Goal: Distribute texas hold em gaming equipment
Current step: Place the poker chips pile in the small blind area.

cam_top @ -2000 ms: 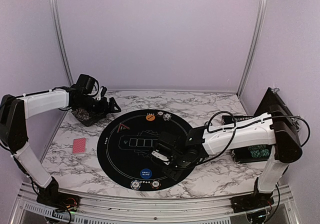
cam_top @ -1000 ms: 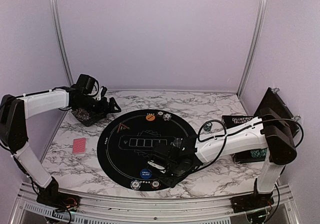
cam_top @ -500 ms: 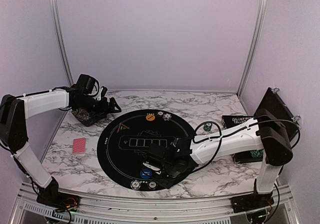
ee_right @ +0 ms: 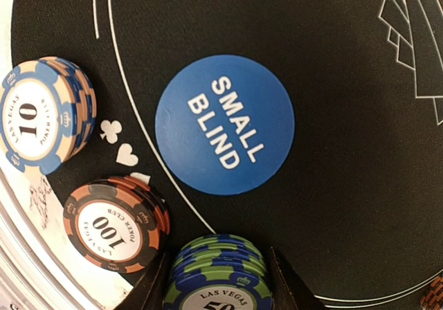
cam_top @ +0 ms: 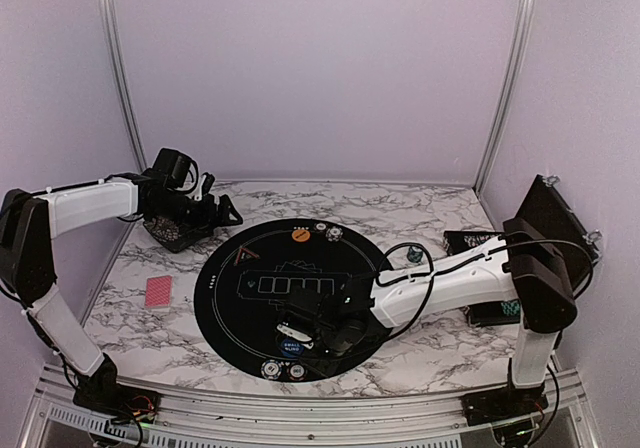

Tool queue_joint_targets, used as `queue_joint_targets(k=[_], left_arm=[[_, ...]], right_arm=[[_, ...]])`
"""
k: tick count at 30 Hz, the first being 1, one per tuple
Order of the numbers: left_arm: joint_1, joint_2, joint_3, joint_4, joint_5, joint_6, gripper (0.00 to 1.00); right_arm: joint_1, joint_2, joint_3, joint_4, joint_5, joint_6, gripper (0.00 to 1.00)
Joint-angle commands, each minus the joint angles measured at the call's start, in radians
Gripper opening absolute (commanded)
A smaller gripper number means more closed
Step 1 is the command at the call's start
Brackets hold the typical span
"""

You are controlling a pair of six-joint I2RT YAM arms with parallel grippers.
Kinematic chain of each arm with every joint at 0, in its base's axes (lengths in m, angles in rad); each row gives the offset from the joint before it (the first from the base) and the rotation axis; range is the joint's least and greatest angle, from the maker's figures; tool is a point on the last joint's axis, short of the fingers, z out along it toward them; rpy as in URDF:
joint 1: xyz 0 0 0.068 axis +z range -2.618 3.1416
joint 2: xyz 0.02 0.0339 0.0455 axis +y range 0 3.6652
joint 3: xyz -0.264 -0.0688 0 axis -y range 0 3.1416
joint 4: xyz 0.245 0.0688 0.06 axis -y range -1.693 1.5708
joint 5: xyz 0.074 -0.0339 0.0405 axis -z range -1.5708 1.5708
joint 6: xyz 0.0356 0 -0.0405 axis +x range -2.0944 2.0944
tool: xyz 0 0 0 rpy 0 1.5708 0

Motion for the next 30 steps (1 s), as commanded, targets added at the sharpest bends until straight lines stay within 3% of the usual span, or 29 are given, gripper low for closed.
queue_joint_targets(k=[1, 30], left_arm=[[-0.003, 0.014, -0.001, -0.006, 0.01, 0.003, 0.99], [-0.003, 0.017, -0.001, -0.004, 0.008, 0.0, 0.99]], right_arm=[[0.017, 0.014, 0.013, 0.022, -0.015, -0.009, 0.27], [0.017, -0.061, -0.07, 0.021, -0.035, 0.024, 0.28]])
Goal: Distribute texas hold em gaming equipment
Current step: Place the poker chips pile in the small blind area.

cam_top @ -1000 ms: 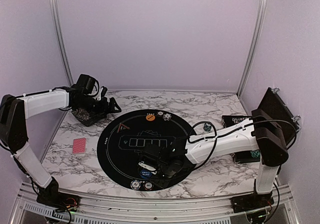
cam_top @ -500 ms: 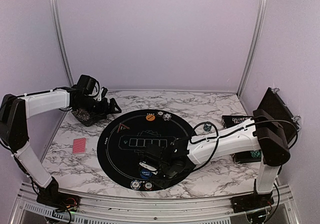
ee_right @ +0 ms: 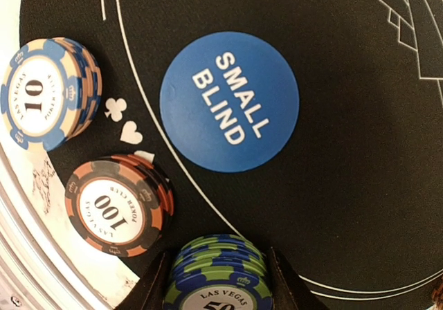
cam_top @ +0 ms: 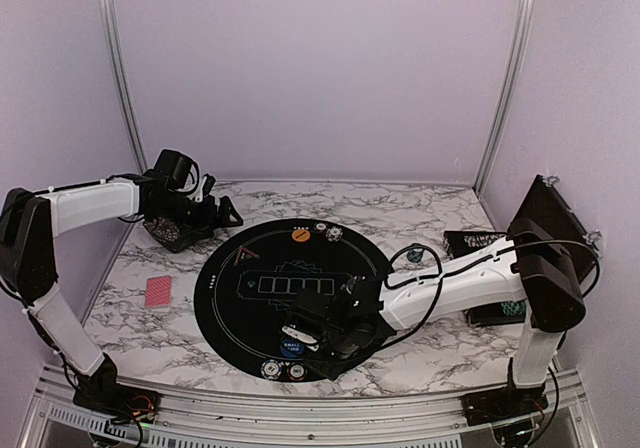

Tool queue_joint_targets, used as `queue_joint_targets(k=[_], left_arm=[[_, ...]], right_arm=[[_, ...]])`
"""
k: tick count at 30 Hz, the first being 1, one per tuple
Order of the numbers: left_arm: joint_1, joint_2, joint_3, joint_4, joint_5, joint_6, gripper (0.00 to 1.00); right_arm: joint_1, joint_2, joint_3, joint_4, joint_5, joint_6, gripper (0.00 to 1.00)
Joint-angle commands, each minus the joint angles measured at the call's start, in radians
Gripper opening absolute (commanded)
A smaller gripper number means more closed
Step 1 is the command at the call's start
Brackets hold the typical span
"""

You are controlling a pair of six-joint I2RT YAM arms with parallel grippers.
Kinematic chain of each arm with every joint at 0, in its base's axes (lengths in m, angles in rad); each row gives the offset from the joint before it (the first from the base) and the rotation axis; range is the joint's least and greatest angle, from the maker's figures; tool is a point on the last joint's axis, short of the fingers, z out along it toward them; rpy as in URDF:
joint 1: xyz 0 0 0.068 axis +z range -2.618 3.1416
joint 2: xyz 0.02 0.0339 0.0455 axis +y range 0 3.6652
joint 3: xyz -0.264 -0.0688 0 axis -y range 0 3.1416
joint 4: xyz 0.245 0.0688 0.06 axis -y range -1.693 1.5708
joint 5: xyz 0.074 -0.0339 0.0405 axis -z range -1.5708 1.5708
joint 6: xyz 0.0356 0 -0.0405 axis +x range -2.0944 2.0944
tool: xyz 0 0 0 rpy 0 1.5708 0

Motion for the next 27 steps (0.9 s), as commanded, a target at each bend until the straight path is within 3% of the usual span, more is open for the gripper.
queue_joint_targets(k=[1, 27], left_arm=[[-0.003, 0.007, 0.0, -0.004, 0.007, 0.0, 0.99], [-0.003, 0.012, 0.001, -0.004, 0.006, -0.001, 0.99]], right_arm=[[0.014, -0.02, -0.008, -0.018, -0.022, 0.014, 0.28], [-0.012, -0.015, -0.061, 0.025, -0.052, 0.006, 0.41]])
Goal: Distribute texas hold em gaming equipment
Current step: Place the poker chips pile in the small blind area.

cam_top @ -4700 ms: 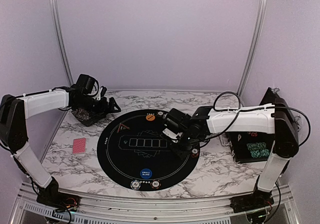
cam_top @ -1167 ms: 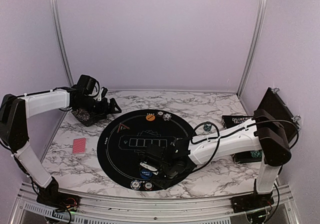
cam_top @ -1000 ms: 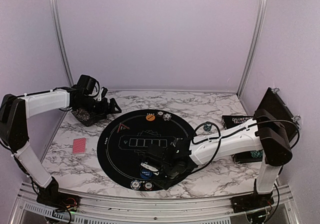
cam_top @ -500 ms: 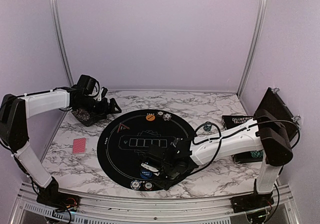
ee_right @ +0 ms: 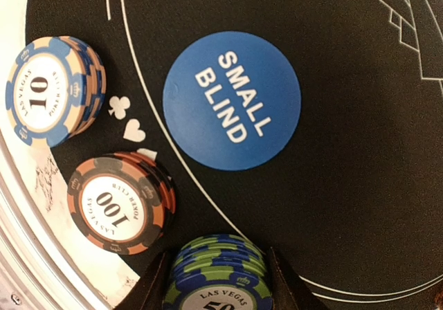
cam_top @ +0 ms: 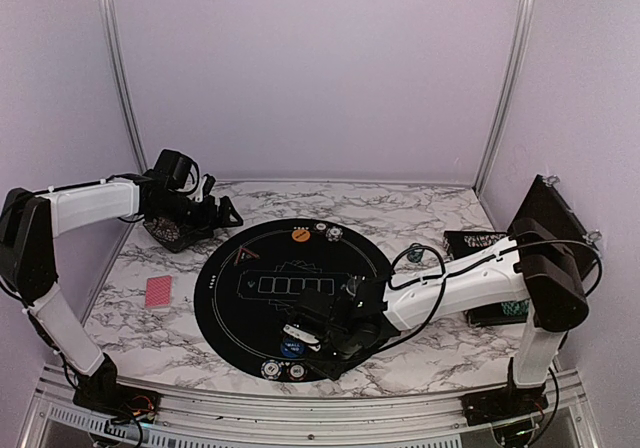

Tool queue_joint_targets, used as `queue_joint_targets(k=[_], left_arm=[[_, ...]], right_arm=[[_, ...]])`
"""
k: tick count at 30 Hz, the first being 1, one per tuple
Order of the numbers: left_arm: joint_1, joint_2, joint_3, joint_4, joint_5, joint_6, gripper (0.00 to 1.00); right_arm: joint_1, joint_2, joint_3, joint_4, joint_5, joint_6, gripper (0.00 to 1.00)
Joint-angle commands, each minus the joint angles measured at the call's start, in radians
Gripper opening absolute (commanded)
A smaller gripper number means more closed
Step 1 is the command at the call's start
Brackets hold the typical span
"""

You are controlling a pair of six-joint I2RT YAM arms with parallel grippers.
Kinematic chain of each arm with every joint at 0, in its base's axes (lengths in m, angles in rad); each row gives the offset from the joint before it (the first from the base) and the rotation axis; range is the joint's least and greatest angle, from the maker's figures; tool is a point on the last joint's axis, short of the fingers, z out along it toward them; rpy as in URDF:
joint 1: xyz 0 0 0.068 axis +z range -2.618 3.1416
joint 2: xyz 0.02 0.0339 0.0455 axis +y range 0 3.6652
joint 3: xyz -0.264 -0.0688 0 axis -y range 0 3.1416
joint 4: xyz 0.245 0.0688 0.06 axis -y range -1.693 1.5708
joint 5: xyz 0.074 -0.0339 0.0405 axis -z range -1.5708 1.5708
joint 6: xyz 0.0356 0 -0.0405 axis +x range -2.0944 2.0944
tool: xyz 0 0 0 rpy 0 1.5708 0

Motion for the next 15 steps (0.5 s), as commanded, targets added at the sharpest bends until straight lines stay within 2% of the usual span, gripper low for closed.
queue_joint_targets(k=[1, 15], left_arm=[[-0.003, 0.011, 0.001, -0.004, 0.007, 0.0, 0.99], [-0.003, 0.008, -0.001, -0.004, 0.005, 0.001, 0.99]], right_arm=[[-0.008, 0.0, -0.029, -0.01, -0.035, 0.007, 0.41], [-0.014, 0.009, -0.02, -0.005, -0.072, 0.005, 0.44]])
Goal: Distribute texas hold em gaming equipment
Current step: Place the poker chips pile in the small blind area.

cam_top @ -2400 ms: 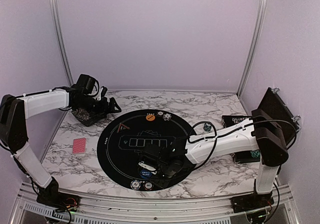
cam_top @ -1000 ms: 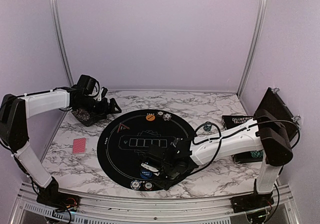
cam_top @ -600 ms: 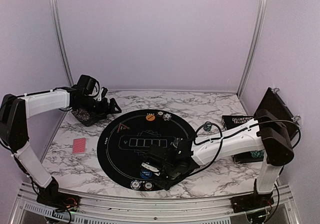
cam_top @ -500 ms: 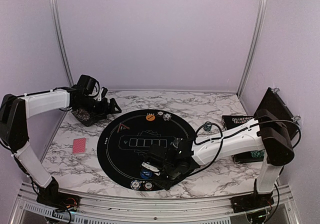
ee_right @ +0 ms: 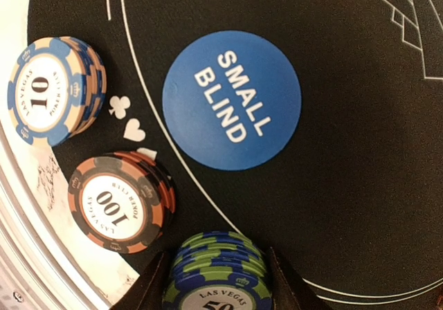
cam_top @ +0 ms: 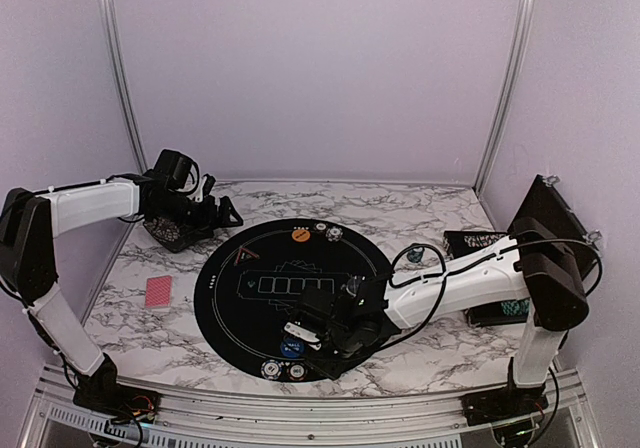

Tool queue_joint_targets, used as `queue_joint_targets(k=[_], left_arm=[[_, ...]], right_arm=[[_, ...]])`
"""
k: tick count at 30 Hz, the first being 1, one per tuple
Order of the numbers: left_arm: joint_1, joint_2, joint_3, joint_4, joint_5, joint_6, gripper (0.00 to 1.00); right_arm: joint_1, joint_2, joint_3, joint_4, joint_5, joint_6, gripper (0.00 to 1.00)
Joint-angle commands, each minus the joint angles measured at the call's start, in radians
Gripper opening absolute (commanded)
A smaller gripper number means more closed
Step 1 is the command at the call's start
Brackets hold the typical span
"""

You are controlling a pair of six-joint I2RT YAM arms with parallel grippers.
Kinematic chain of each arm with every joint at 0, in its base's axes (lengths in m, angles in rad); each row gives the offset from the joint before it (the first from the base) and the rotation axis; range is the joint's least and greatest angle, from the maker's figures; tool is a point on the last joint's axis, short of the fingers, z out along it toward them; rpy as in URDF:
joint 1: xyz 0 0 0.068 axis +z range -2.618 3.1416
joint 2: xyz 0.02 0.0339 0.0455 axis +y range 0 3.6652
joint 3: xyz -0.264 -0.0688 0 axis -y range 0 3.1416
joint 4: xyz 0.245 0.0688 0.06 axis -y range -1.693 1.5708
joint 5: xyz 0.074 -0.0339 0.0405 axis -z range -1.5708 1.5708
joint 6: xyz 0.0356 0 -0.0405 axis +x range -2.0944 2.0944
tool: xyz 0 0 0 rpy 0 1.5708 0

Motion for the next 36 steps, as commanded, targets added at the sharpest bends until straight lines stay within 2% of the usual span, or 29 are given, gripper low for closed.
queue_joint_targets(k=[1, 36], left_arm=[[-0.003, 0.009, 0.0, -0.004, 0.005, 0.001, 0.99], [-0.004, 0.008, -0.002, -0.001, 0.006, -0.003, 0.99]], right_arm=[[-0.003, 0.012, -0.013, -0.012, -0.05, 0.005, 0.45], [-0.004, -0.07, -0.05, -0.085, -0.043, 0.022, 0.53]])
